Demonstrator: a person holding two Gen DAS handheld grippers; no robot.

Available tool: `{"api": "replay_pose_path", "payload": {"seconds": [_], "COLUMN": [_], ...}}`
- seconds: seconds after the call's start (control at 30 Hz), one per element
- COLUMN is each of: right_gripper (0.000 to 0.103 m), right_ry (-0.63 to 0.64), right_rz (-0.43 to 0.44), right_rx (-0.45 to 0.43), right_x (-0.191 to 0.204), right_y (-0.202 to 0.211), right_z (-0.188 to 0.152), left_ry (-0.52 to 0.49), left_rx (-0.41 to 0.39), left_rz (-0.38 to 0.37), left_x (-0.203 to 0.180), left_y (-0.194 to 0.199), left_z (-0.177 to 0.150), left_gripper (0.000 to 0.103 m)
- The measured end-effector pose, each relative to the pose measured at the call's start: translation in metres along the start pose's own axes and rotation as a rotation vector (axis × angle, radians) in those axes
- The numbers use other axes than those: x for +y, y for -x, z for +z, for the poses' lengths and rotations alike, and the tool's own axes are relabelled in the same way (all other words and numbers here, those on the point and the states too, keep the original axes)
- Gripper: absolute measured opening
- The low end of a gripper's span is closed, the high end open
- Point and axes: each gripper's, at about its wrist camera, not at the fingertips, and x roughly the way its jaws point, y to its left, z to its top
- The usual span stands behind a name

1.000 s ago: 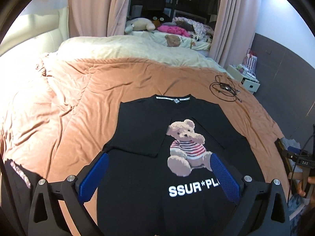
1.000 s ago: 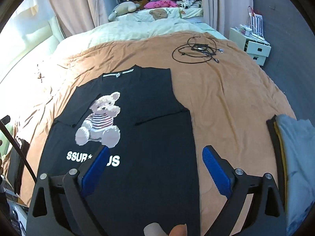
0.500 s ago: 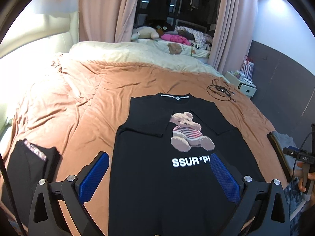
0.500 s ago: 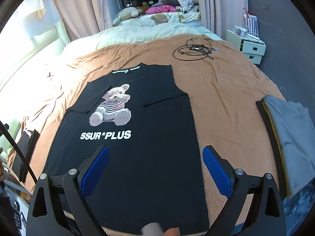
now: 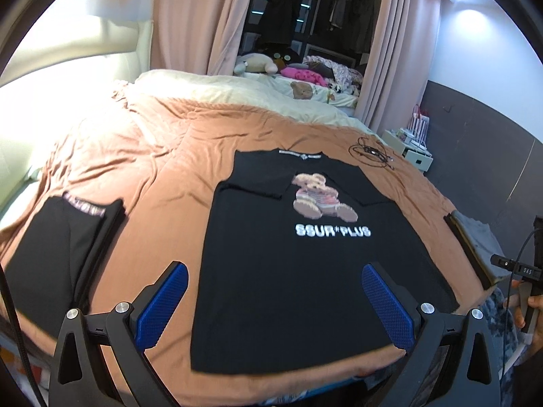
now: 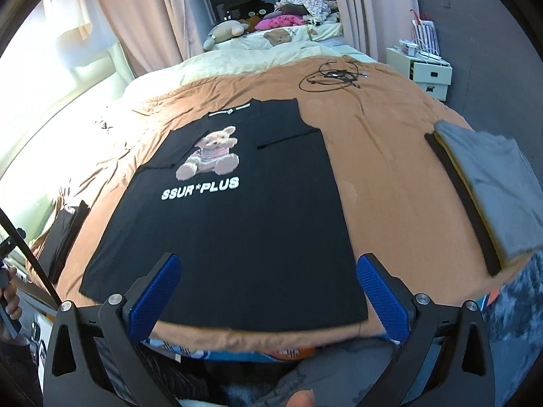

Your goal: Fold small clothes

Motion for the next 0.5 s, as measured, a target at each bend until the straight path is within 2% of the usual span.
{"api": "replay_pose_path", "payload": {"seconds": [0.27,0.5], "right_gripper": [0.103,0.103], "right_ry": [-0.036,-0.047], "right_rz": [0.049,0.023], "right_rx": [-0.015,-0.05], "right_x": [-0.023,-0.03], "right_y": [0.022,0.045], "right_z": [-0.039,-0.072], "left_ry": [0.043,0.085], "left_rx": [0.007,0.013], "left_rz": [0.015,0.027], "left_x": [0.026,0.041], "left_y": [0.024,0.042], "left_z": [-0.048,-0.076], "left_gripper": [0.103,0.1]}}
